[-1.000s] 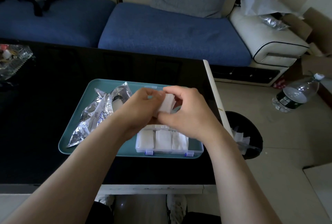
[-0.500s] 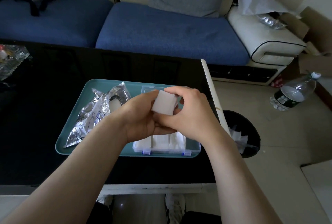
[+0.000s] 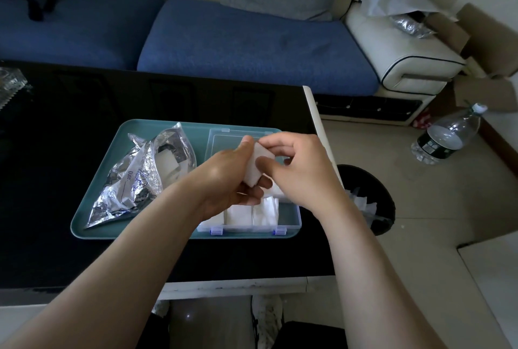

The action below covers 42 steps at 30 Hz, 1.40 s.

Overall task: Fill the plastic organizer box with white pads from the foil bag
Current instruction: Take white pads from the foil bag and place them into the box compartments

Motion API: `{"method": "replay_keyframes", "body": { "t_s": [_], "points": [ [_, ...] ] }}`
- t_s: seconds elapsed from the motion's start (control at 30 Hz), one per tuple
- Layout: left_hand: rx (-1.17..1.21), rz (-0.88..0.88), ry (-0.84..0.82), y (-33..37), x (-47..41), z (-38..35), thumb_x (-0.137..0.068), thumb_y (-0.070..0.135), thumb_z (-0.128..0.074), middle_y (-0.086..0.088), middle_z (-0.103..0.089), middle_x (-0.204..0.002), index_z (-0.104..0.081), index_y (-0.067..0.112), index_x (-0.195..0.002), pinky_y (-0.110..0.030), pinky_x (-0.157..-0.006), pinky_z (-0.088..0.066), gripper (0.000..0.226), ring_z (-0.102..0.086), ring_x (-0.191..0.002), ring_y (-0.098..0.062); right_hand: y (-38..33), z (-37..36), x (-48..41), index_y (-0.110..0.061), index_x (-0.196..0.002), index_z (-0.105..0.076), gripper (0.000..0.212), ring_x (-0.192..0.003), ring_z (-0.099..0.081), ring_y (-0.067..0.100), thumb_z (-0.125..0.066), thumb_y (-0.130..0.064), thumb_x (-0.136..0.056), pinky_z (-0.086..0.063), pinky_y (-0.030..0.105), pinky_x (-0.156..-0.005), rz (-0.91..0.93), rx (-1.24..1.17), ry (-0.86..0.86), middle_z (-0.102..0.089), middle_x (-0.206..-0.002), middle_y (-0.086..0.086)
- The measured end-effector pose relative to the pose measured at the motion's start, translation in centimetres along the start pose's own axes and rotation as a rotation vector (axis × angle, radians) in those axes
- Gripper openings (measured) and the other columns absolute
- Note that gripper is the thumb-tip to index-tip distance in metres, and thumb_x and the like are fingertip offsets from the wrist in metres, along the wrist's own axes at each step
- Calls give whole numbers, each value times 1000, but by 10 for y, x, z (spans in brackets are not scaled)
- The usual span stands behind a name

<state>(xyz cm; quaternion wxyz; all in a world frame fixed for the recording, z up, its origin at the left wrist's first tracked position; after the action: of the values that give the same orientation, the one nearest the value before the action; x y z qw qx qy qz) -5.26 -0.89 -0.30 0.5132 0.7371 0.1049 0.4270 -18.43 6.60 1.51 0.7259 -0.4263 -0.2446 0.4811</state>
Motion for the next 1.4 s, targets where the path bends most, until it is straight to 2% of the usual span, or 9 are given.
{"method": "replay_keyframes", "body": {
  "t_s": [0.17,0.23,0.4,0.5,0.7,0.8,0.97,1.2,1.4],
  "points": [
    [-554,-191,229,-2,-6,3,-105,6,-42,-10,-75,-103,-63,7,-119,-34,-75,-53,26,-70,-92,-24,27,11,-2,-26,-108,-77,32,-85,-72,7,-64,-2,-92,-48,10,-59,-164,37,58,-77,-93,-7],
    [-802,-294,245,-5,-6,4,-94,-5,-42,-5,-70,-106,-66,15,-111,-33,-79,-54,35,-67,-97,-23,40,15,0,-24,-116,-75,34,-95,-70,11,-59,-2,-95,-47,11,-61,-186,166,31,-74,-105,-4],
    [-1091,-381,31,-10,-3,-13,-71,-9,-36,11,-72,-66,-67,28,-73,-11,-61,-42,49,-65,-70,0,55,15,9,-25,-106,-75,31,-72,-66,8,-56,-4,-95,-42,9,-48,-211,372,-81,-71,-92,-1],
    [-1159,-355,-24,-13,-3,-17,-54,4,-24,17,-69,-57,-67,28,-65,-10,-61,-43,50,-64,-65,4,56,11,11,-26,-102,-76,25,-72,-67,11,-59,-8,-97,-47,18,-53,-221,427,-130,-70,-93,0],
    [-1243,-365,-17,-24,-12,-11,-71,-15,-39,14,-75,-96,-77,32,-97,-29,-89,-59,66,-69,-90,-2,62,8,12,-28,-107,-70,34,-89,-61,14,-63,1,-89,-40,19,-60,-224,538,-190,-65,-106,0],
    [-1317,-315,-111,-33,-12,-12,-95,9,-65,9,-70,-121,-74,35,-115,-35,-100,-53,35,-64,-112,-11,57,9,12,-27,-109,-68,32,-93,-61,16,-62,-1,-90,-46,23,-68,-197,559,-245,-62,-106,-2],
    [-1404,-277,-143,-41,-16,-13,-100,28,-62,7,-59,-133,-67,34,-130,-40,-107,-46,30,-54,-128,-18,55,3,13,-25,-110,-73,31,-103,-61,22,-56,-4,-94,-54,45,-95,-125,676,-253,-67,-105,-2],
    [-1409,-298,-145,-43,-19,-11,-100,19,-63,4,-57,-138,-65,32,-135,-38,-109,-43,38,-50,-134,-20,62,1,6,-29,-88,-83,7,-88,-59,12,-83,-22,-86,-49,28,-74,2,776,-136,-61,-86,-10],
    [-1397,-319,-149,-44,-19,-9,-100,18,-63,5,-60,-138,-67,31,-135,-39,-111,-44,38,-52,-133,-19,76,-11,4,-22,-88,-75,16,-86,-64,18,-87,-27,-79,-57,33,-76,-140,888,-26,-68,-89,-5]
  ]
}}
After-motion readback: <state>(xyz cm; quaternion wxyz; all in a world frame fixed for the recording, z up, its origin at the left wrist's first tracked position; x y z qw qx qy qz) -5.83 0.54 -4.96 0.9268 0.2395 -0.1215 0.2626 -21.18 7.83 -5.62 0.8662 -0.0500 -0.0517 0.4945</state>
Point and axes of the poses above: each hand's wrist, its own x-axis away from the middle knuckle, its own z-axis out of the back of the hand, y = z × x, the point moved 2 cm from there along -x, towards the middle knuckle
